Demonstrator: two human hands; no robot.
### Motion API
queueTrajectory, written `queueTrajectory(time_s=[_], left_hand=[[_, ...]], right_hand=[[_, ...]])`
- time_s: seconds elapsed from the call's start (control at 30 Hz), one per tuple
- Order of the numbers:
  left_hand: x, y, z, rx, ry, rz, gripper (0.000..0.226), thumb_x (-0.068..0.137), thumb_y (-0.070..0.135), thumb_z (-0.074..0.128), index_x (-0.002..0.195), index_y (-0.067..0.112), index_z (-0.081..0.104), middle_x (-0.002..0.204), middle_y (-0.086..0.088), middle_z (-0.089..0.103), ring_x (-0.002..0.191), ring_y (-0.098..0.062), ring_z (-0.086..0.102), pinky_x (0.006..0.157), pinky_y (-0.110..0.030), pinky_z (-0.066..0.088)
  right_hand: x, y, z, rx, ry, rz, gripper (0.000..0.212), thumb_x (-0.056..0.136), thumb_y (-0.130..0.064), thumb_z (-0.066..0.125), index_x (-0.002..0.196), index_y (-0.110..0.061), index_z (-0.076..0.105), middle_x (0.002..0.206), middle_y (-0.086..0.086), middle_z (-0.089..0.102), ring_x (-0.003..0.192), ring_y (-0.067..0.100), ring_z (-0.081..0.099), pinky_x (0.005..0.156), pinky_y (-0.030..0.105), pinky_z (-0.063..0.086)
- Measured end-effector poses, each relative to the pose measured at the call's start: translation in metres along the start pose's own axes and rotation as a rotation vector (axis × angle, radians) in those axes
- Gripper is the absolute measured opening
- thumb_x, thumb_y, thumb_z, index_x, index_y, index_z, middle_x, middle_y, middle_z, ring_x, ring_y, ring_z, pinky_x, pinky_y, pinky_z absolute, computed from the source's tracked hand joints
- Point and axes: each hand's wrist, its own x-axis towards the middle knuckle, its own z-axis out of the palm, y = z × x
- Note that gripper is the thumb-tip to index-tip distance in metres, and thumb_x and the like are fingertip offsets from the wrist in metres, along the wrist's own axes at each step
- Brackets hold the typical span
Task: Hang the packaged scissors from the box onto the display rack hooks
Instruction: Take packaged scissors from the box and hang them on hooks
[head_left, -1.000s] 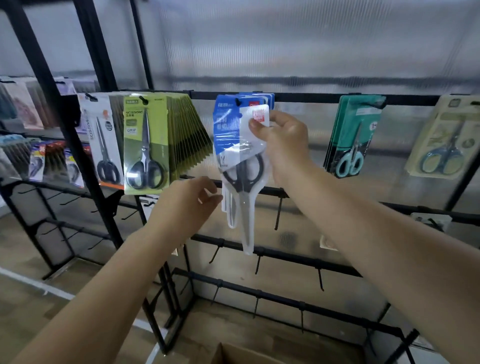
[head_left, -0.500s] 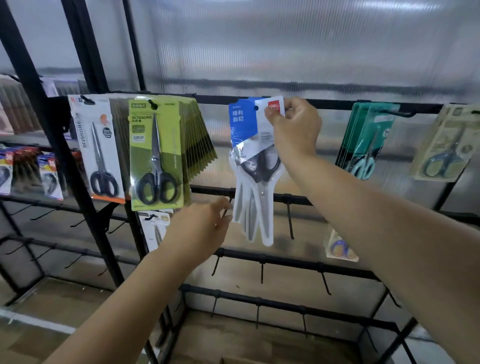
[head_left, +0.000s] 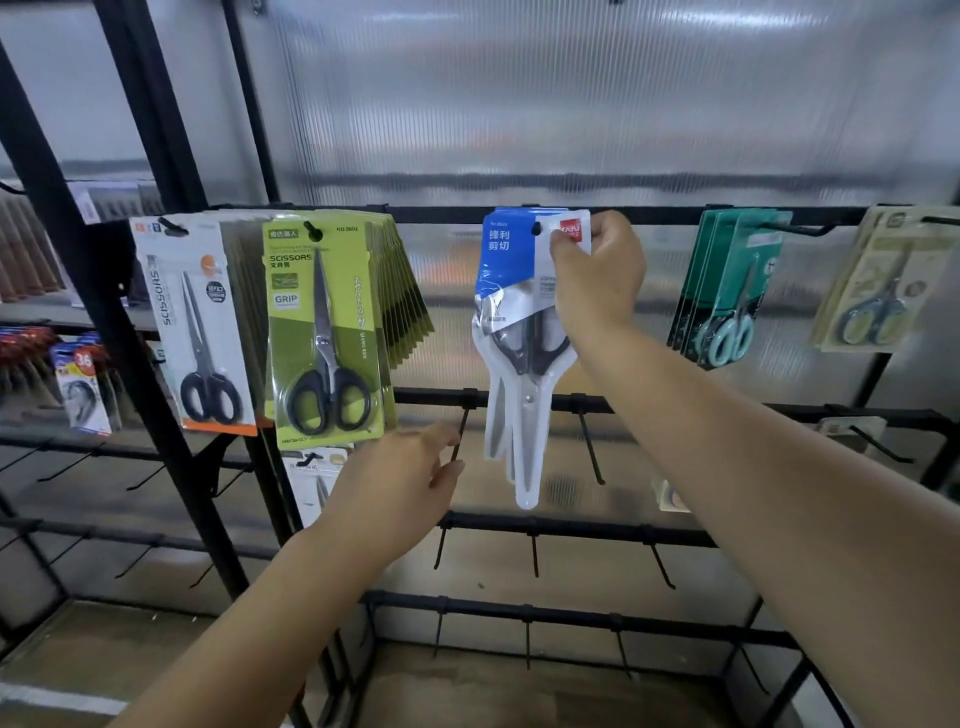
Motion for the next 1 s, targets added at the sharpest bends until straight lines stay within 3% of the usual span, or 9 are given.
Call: queueTrajectory(time_s=[0.2,0.37,0.53,0.7,0.77,0.83,1.0], left_hand=[[0.002,0.000,-0.001,-0.008,-0.001,0.018,0.030,0.097,0.034,0.045,0.125,0.025,0.051,0.097,0.007,0.068,0.092,-0.016,0.063,0.082,-0.032,0.050],[-0.002,-0.003,0.001,-0.003,0.027,0.057,0.030,0.097,0.033,0.046,0.124,0.024,0.052,0.097,0.006,0.066,0.091,-0.015,0.061,0.080,-0.028,0.049],[-0.010,-0.005,0.013,-0.037,0.006,0.044,0.029,0.097,0.033,0.047,0.124,0.025,0.052,0.102,0.006,0.065,0.092,-0.014,0.060,0.076,-0.025,0.044],[-0.018,0.003,0.041,-0.053,-0.083,0.036,0.028,0.097,0.030,0.045,0.123,0.024,0.052,0.101,0.003,0.067,0.093,-0.018,0.062,0.077,-0.028,0.048],[-0.023,0.008,0.056,-0.080,-0.117,0.019,0.026,0.096,0.029,0.047,0.120,0.022,0.055,0.099,0.002,0.067,0.092,-0.020,0.062,0.076,-0.030,0.049],[-0.028,0.010,0.075,-0.089,-0.162,0.000,0.026,0.096,0.030,0.048,0.119,0.023,0.056,0.100,0.003,0.066,0.091,-0.018,0.062,0.079,-0.030,0.049],[-0.055,0.015,0.137,-0.074,-0.415,-0.098,0.025,0.097,0.030,0.044,0.118,0.021,0.055,0.095,0.001,0.063,0.095,-0.019,0.061,0.075,-0.028,0.044]], right_hand=[[-0.003,0.000,-0.005,-0.064,0.005,-0.019,0.013,0.093,-0.017,0.056,0.101,-0.007,0.055,0.089,-0.004,0.053,0.064,-0.001,0.046,0.050,-0.001,0.035],[-0.017,0.003,-0.010,0.019,0.005,0.033,0.021,0.091,-0.017,0.061,0.109,-0.010,0.054,0.103,0.001,0.062,0.092,0.011,0.062,0.053,0.004,0.043],[-0.036,0.025,-0.024,-0.091,-0.035,-0.034,0.026,0.088,-0.018,0.064,0.113,-0.016,0.055,0.100,-0.002,0.055,0.084,0.009,0.055,0.070,0.018,0.050],[-0.070,0.065,-0.049,-0.249,-0.163,-0.099,0.025,0.089,-0.011,0.060,0.114,-0.015,0.057,0.103,-0.003,0.052,0.075,-0.004,0.045,0.065,0.003,0.039],[-0.083,0.087,-0.061,-0.319,-0.231,-0.068,0.024,0.089,-0.009,0.058,0.111,-0.017,0.057,0.105,-0.004,0.052,0.079,-0.002,0.047,0.071,0.005,0.042],[-0.096,0.117,-0.075,-0.432,-0.316,-0.006,0.020,0.088,-0.008,0.058,0.106,-0.016,0.059,0.109,0.000,0.056,0.088,0.008,0.054,0.080,0.020,0.047],[-0.139,0.200,-0.123,-0.586,-0.509,0.358,0.028,0.090,-0.004,0.052,0.116,-0.010,0.057,0.116,0.008,0.059,0.103,0.021,0.057,0.089,0.029,0.045]])
